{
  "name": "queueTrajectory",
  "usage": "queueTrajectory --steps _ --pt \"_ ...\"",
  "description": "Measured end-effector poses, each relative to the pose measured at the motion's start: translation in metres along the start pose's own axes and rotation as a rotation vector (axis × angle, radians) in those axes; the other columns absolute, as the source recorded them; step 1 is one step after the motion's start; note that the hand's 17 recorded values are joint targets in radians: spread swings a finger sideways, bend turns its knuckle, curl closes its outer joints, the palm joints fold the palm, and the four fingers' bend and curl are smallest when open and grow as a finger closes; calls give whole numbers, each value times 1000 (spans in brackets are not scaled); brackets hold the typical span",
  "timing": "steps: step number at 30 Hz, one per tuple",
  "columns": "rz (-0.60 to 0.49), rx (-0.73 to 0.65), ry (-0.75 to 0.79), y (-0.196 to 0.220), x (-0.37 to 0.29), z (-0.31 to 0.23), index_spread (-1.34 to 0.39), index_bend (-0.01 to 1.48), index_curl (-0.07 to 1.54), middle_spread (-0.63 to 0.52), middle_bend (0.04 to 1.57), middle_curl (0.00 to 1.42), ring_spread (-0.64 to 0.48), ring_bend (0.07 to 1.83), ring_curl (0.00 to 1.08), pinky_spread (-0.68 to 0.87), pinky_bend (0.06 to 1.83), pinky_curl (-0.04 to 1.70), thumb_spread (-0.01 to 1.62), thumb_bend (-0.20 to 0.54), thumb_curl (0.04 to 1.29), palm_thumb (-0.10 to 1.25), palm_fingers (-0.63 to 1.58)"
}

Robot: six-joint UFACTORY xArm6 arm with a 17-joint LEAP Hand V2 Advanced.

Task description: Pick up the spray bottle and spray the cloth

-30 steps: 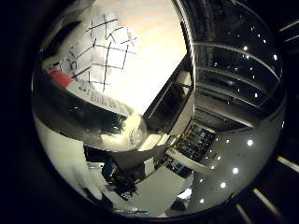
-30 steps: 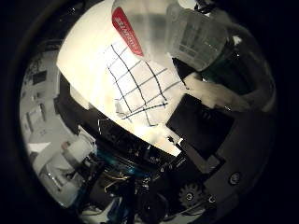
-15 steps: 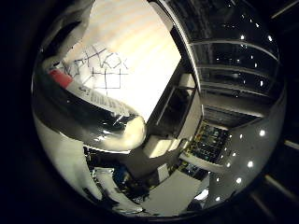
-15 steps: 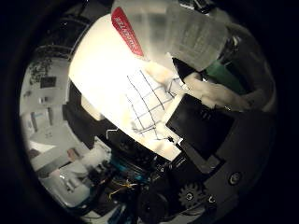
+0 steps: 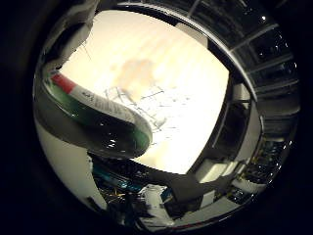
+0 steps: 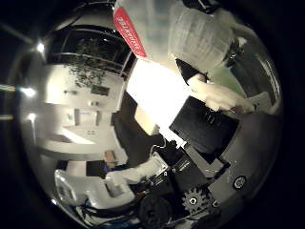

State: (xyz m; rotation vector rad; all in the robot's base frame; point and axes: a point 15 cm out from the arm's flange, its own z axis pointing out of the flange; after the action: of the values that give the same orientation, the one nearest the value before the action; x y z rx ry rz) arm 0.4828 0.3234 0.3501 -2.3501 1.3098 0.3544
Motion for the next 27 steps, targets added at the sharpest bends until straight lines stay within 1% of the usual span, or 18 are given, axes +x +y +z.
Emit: queueTrajectory --steps 2,5,8,10,18,27 --pt "5 8 -64 3 -4 8 -178 1164 725 -71 1366 599 -155 1482 584 -199 990 1386 829 -15 871 1068 1192" --pt "-20 48 -219 6 -21 21 -179 1166 724 -71 1365 599 -155 1482 584 -199 989 1386 828 -14 875 1074 1193" --pt "-31 86 -341 13 -24 38 -178 1164 724 -71 1366 599 -155 1482 584 -199 989 1386 826 -14 877 1075 1193" --pt "-27 120 -394 17 -19 48 -178 1163 724 -71 1365 599 -155 1482 584 -199 989 1386 825 -15 877 1076 1193" --pt "28 252 -539 23 9 84 -178 1160 725 -71 1364 598 -153 1483 582 -199 987 1386 809 -15 883 1068 1195" --pt "23 350 -627 15 20 132 -178 1158 726 -70 1366 597 -153 1483 580 -199 986 1387 798 -17 886 1066 1198"
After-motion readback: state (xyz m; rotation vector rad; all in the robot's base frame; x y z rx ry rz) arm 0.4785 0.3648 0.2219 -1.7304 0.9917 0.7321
